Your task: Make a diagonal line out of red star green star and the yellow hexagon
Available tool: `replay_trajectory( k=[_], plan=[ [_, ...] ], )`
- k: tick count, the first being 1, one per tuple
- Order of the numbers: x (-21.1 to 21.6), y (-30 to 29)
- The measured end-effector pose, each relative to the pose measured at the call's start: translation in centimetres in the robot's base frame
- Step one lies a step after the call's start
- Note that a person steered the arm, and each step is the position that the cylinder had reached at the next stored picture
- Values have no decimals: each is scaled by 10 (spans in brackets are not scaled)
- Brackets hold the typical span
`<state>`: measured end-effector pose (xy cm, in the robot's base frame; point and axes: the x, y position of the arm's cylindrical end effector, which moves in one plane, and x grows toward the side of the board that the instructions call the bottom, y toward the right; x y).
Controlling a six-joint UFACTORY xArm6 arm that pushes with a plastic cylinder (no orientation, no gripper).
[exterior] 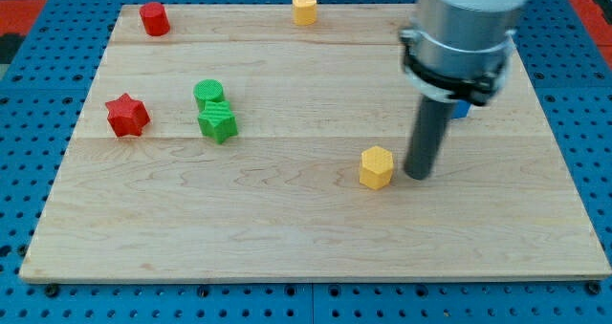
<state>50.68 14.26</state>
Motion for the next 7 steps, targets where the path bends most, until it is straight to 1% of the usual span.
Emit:
replay_trajectory(
  k=[1,2,3,4,5,6,7],
  plan=[
    [23,-7],
    [22,-55],
    [-24,-28],
    [-87,-4],
    [-85,44],
    [-23,57],
    [0,13]
  ],
)
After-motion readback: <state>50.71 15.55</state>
